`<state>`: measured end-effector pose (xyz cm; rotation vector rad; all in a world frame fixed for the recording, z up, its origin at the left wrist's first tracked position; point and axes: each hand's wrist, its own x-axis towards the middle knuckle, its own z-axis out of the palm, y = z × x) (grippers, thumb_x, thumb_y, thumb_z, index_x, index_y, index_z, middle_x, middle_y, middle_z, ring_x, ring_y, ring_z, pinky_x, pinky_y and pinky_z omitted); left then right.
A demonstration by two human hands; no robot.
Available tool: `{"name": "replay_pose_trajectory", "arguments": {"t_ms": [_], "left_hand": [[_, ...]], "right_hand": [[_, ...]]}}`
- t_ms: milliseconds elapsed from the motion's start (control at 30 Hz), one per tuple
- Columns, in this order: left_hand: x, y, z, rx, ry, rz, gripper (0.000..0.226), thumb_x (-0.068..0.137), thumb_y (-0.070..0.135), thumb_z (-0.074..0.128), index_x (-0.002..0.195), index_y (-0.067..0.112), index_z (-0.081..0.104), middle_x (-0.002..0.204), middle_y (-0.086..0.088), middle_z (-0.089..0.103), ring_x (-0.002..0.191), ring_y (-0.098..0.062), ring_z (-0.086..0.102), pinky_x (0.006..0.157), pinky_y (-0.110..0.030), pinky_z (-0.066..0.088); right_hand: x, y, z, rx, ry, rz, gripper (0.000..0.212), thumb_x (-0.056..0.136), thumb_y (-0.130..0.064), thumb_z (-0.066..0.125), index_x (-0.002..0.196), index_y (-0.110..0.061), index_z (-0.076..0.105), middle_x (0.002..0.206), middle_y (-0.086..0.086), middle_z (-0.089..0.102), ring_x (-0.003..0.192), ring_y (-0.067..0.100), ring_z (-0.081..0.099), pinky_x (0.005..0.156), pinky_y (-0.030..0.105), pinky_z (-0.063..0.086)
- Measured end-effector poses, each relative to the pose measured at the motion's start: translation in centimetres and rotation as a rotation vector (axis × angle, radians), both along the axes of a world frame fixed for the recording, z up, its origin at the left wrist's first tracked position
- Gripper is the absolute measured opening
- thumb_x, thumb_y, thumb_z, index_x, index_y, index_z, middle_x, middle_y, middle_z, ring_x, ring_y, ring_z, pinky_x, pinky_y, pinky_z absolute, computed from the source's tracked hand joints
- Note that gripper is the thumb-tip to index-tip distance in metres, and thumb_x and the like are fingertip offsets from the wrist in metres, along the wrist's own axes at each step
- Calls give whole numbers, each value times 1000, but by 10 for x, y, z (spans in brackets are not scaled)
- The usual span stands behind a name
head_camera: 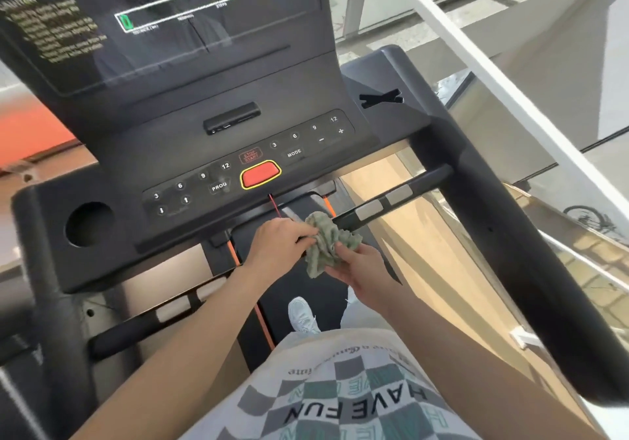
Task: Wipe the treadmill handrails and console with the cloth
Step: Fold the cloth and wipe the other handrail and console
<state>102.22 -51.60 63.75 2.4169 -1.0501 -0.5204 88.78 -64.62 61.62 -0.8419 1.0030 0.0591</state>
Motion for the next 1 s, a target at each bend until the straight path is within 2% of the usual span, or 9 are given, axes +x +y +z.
{"name": "replay_pose_trajectory", "arguments": {"t_ms": [67, 167, 300, 367, 467, 567, 700, 867, 1000], "left_hand": [[-3, 13, 3, -48, -37, 42, 13, 90, 29, 74, 101, 31, 81, 86, 2, 77, 84, -26, 68, 77, -41, 55], [-11, 37, 11, -116, -93, 118, 9, 88, 26, 76, 95, 28, 81, 87, 9, 78, 80, -22, 67, 75, -41, 54], [-22, 71, 24, -159, -235, 298, 10, 85, 30, 71, 89, 27, 80, 78, 12, 73, 76, -19, 60, 70, -35, 46], [-28, 89, 28, -156, -283, 412, 12, 81, 30, 67, 84, 26, 78, 74, 12, 70, 75, -19, 58, 69, -34, 45], [-37, 115, 21, -82, -330, 504, 11, 77, 29, 69, 84, 26, 77, 79, 11, 69, 80, -21, 59, 73, -37, 46], [-43, 125, 2, -3, -252, 507, 29, 77, 33, 72, 104, 26, 75, 104, 8, 69, 101, -21, 59, 88, -40, 47], [-47, 111, -19, -86, -154, 374, 40, 90, 37, 65, 126, 22, 70, 125, 6, 70, 113, -19, 63, 94, -39, 50], [-36, 105, -30, -48, -173, 335, 44, 84, 37, 80, 124, 20, 71, 113, 4, 73, 97, -22, 68, 80, -40, 51], [-42, 120, -34, -75, -313, 343, 41, 79, 39, 84, 116, 22, 74, 105, 6, 71, 90, -20, 65, 74, -36, 50]], "right_hand": [[-2, 0, 6, -153, 48, 49, 23, 98, -16, 64, 118, -6, 66, 109, 12, 75, 97, 26, 75, 77, 38, 62], [0, 4, 21, -427, 44, 114, 16, 93, -23, 71, 104, -12, 70, 98, 9, 77, 87, 23, 76, 66, 37, 62], [16, 21, 43, -690, -38, 351, 20, 87, -39, 75, 95, -20, 71, 84, -3, 76, 79, 13, 74, 68, 35, 63], [25, 31, 47, -863, -37, 469, 23, 85, -40, 76, 99, -22, 70, 81, -9, 73, 76, 6, 70, 69, 24, 57], [33, 44, 41, -1091, -107, 527, 39, 84, -29, 78, 120, -22, 63, 86, -13, 66, 79, 3, 65, 73, 19, 53], [36, 51, 25, -1220, -292, 617, 51, 85, -13, 74, 133, -14, 55, 105, -1, 65, 96, 15, 63, 83, 27, 54], [44, 55, 3, -1552, -488, 960, 37, 81, -7, 76, 118, -8, 68, 116, 6, 68, 108, 27, 59, 95, 41, 51], [52, 50, -9, -1722, -508, 1078, 32, 81, -11, 77, 112, -11, 70, 109, 4, 70, 98, 29, 60, 85, 44, 53], [35, 44, -18, -1805, -612, 1039, 30, 84, -5, 74, 114, -8, 70, 118, 7, 69, 107, 31, 61, 90, 42, 51]]}}
